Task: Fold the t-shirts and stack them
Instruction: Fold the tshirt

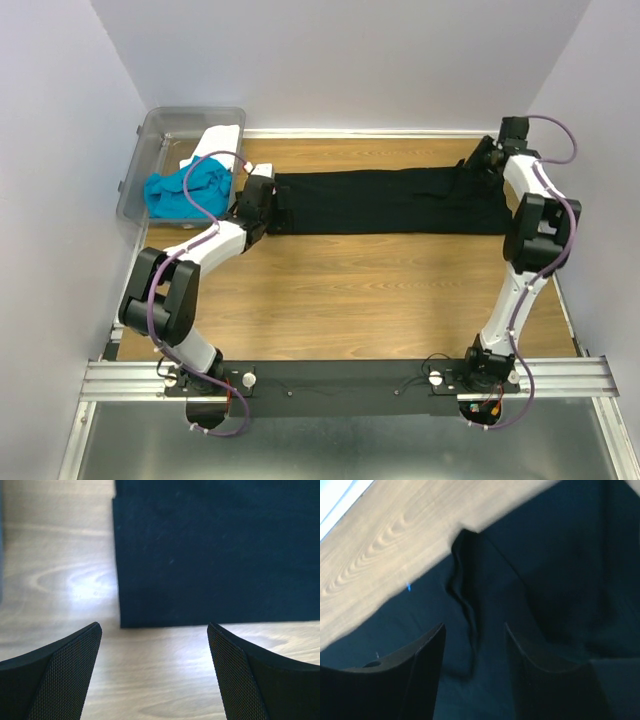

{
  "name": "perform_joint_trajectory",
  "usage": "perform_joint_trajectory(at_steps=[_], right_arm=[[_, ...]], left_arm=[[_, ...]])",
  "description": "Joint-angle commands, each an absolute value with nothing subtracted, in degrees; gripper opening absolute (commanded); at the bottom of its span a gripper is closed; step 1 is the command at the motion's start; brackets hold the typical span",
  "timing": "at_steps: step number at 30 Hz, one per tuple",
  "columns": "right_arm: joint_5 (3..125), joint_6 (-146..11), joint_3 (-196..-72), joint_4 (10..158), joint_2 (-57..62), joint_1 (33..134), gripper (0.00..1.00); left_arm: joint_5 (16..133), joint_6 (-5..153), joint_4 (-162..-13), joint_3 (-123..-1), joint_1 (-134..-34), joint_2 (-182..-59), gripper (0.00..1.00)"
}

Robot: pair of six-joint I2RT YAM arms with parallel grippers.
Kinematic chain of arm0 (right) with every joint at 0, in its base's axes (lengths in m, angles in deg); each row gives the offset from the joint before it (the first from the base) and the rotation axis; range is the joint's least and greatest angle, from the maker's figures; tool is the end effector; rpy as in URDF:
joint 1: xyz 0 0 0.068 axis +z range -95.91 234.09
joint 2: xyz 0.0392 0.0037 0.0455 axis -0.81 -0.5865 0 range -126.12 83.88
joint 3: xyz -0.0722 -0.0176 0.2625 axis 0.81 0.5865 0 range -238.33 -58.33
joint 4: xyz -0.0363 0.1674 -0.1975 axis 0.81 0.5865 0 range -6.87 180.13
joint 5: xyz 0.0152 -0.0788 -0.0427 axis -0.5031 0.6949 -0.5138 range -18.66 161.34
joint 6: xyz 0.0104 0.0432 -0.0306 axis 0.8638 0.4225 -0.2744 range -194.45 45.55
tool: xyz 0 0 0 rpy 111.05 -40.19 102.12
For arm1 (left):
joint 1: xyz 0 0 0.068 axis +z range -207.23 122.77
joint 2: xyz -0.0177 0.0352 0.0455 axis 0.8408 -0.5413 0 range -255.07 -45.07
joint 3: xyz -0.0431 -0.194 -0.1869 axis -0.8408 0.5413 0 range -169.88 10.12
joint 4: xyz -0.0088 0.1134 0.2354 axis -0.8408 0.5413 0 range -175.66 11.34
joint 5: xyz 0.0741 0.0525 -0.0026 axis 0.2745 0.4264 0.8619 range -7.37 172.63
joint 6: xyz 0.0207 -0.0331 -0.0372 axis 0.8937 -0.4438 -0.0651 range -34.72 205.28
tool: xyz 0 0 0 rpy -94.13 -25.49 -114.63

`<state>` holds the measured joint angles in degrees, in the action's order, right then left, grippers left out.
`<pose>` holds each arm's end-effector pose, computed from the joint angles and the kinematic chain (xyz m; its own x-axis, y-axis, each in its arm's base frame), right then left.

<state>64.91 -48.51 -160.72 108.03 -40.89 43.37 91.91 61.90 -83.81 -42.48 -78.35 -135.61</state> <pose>0.4863 -0.0880 0.2121 -0.6010 0.5562 -0.5740 0.4149 0.8309 0.3708 0.3159 -0.1159 0.2044 -0.6433 -0.1714 -0.7462 -0.0166 0.9775 -0.2102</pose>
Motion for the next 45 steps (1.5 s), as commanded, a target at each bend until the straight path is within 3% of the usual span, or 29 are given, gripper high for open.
perform_joint_trajectory(at_steps=[1, 7, 16, 24, 37, 45], right_arm=[[68.9, -49.9, -150.7, 107.7, -30.7, 40.1, 0.58], [65.1, -48.6, -139.3, 107.3, -24.1, 34.9, 0.54], [60.0, -46.3, -129.6, 100.2, -23.8, 28.6, 0.40], [61.8, -44.2, -124.1, 97.5, -25.5, 25.5, 0.38], [69.4, -39.0, -113.8, 101.8, -17.9, 23.4, 0.38], [66.8, -43.3, -118.0, 105.5, -8.2, 28.6, 0.41]], left_arm=[[89.2, 61.1, -81.4, -47.2, -78.6, -138.1, 0.94], [87.9, 61.2, -78.4, -53.3, -78.5, -145.0, 0.93], [86.1, 60.7, -74.4, -57.9, -78.0, -153.1, 0.93], [87.4, 58.5, -67.7, -56.2, -75.2, -155.4, 0.93], [83.2, 58.3, -63.3, -41.0, -72.5, -144.2, 0.94], [86.8, 60.0, -63.0, -43.4, -78.8, -132.1, 0.98]])
